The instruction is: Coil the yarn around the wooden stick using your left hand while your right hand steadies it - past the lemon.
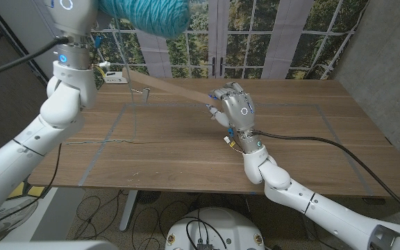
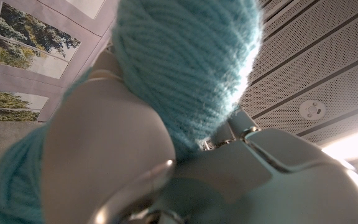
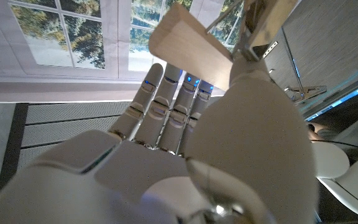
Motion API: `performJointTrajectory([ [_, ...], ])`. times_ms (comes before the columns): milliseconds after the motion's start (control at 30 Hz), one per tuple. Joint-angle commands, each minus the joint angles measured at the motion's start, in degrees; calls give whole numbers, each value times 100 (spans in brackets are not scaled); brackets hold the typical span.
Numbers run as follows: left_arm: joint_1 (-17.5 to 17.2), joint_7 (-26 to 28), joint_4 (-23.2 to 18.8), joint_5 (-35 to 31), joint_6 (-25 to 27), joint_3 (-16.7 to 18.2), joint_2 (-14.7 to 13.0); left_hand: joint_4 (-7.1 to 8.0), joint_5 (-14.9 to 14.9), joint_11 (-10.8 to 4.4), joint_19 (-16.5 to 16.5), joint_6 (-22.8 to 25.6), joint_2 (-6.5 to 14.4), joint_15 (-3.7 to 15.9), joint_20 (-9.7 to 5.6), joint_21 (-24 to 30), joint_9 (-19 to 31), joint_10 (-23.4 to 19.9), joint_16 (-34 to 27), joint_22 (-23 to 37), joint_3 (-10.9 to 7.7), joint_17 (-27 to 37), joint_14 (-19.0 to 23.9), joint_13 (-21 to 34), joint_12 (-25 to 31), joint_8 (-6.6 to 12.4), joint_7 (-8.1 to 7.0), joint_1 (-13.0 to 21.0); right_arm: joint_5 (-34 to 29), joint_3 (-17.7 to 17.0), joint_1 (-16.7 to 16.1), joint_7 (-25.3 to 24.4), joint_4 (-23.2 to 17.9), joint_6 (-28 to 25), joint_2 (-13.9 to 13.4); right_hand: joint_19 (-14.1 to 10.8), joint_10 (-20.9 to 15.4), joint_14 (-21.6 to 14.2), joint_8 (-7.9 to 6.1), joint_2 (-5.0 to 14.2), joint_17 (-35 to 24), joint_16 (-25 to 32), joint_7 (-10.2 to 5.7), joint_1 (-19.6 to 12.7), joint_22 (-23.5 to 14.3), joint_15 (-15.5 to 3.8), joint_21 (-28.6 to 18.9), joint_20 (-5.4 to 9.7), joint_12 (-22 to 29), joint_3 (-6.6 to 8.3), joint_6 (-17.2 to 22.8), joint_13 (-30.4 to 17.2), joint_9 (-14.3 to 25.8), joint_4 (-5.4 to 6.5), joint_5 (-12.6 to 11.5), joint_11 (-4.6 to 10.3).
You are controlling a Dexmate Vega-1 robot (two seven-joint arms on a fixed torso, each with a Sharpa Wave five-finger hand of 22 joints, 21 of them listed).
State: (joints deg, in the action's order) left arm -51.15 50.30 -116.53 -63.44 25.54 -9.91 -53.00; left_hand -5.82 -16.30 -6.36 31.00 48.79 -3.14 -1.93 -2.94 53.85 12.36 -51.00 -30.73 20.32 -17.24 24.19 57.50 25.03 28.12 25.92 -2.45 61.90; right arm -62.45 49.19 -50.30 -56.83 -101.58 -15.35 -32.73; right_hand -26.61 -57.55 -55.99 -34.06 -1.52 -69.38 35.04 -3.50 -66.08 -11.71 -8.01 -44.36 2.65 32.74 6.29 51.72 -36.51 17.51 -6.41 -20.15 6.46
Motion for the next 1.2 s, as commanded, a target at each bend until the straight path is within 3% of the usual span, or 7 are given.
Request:
performJointTrajectory([
  [33,438,-74,223,-40,-107,-549,147,15,7,-254,-37,326,1212,1517,-714,43,29,-339,9,7,-26,570,1650,-6,-9,-2,82,1194,-352,223,119,-18,-188,508,-86,23,-281,-86,5,922,-27,23,-455,-907,-6,-519,-55,385,-13,-24,524,-29,15,2,-31,218],
  [367,649,-411,227,-282,-86,-843,48,-5,25,-242,-41,334,1206,1518,-723,84,31,-345,18,-8,-23,593,1660,-21,-32,-20,92,1209,-396,195,224,308,-92,613,15,62,-283,-88,22,911,-26,17,-464,-911,5,-520,-96,402,-33,-53,531,-35,11,6,-35,234],
  [567,640,-618,297,-321,-7,-880,2,-13,38,-247,-51,338,1204,1517,-727,112,33,-348,27,-19,-17,609,1668,-27,-46,-36,87,1213,-334,202,302,248,-22,761,67,73,-303,-96,39,909,-26,18,-460,-922,11,-520,-126,401,-45,-66,543,-27,-5,5,-41,225],
  [1000,551,-2262,210,-145,-41,-492,-955,-19,60,-273,-76,350,1201,1516,-735,160,35,-347,55,-42,-5,633,1663,-54,-84,-63,75,1207,-133,-18,36,266,-170,902,-244,121,-245,-60,41,928,-20,-10,-500,-897,18,-518,-162,467,-70,-96,487,-65,67,37,-39,258],
  [1100,562,-2601,168,99,-63,-323,-1068,-17,65,-286,-82,360,1200,1516,-734,173,35,-347,66,-49,-1,638,1658,-57,-91,-68,67,1202,-159,-60,-51,333,-191,814,-291,134,-241,-57,38,930,-21,-12,-517,-897,19,-519,-168,474,-69,-101,476,-78,88,40,-37,265],
  [1200,663,-2790,231,-149,164,-380,-1081,-17,68,-288,-92,363,1199,1516,-736,182,36,-347,76,-56,3,642,1653,-55,-95,-75,64,1199,-130,-101,-107,299,-154,786,-302,135,-253,-59,36,934,-23,-12,-519,-902,20,-521,-184,470,-73,-106,487,-75,93,41,-35,251],
])
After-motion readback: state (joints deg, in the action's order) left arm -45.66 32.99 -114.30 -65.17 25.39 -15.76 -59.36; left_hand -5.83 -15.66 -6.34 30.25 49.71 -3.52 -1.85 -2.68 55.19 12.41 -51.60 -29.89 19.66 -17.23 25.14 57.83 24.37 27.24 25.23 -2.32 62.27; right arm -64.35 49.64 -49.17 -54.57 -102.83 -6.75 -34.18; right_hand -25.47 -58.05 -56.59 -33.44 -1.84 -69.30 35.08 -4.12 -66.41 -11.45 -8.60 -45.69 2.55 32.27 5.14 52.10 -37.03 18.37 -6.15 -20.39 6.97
